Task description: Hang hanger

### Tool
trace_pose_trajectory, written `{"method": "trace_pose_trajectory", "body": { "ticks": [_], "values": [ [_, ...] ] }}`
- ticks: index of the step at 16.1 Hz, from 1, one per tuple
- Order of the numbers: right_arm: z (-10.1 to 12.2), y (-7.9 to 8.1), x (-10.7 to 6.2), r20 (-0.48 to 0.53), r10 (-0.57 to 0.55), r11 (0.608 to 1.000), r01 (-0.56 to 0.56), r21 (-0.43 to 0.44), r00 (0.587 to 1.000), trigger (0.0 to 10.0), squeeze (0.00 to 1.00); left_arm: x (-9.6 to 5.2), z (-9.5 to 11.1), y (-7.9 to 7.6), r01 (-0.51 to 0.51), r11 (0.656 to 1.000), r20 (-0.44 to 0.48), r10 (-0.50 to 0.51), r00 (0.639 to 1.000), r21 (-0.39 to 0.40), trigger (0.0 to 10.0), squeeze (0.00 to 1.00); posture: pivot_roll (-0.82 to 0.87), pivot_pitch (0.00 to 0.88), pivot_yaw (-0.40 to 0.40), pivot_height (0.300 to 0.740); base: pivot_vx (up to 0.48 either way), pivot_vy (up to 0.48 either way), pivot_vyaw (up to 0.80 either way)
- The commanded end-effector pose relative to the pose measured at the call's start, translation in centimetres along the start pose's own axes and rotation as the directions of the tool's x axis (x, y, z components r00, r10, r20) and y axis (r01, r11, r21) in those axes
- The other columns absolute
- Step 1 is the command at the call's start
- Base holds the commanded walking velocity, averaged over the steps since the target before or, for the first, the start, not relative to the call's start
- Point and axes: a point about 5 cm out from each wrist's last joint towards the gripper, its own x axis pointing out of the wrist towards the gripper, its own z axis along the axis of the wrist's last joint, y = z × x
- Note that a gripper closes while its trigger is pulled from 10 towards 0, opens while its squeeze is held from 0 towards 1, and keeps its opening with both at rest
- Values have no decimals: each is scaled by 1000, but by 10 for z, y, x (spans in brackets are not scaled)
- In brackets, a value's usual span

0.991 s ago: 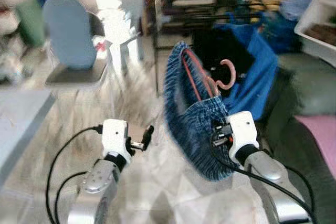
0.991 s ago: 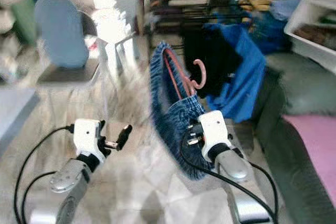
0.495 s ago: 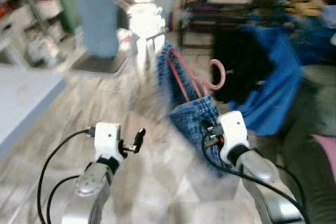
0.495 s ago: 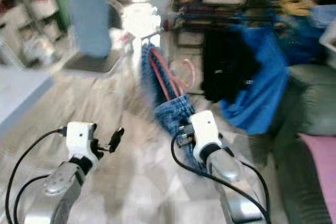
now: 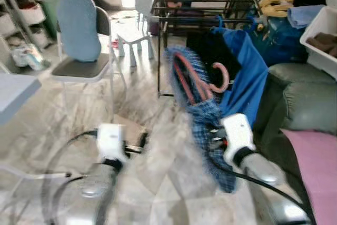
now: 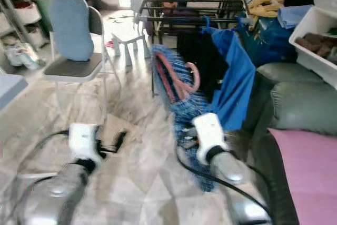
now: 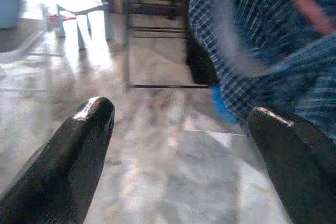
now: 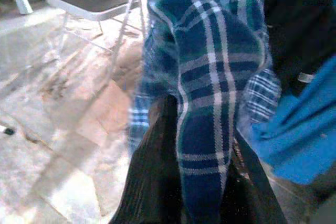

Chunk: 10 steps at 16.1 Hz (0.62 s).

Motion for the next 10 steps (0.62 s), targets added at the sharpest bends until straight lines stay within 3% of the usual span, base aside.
{"method": "trace_pose_trajectory", "body": {
  "ticks": [1, 2, 10],
  "values": [
    [10, 5, 2, 47, 23, 1000, -23, 3, 999, 10000, 0, -2, 2, 8, -31, 999, -3, 31, 1000, 21, 10000, 0, -126, 0, 17, 740, 0, 0, 0],
    [10, 6, 2, 47, 26, 1000, -26, 1, 999, 10000, 0, -2, 2, 9, -33, 999, -3, 33, 999, 22, 10000, 0, -126, 0, 16, 740, 0, 0, 0],
    [12, 9, 2, 61, 41, 999, -41, 1, 997, 10000, 0, -1, 4, 18, -123, 991, 6, 123, 992, 47, 10000, 0, -128, 0, 17, 740, 0, 0, 789]
  ]
}}
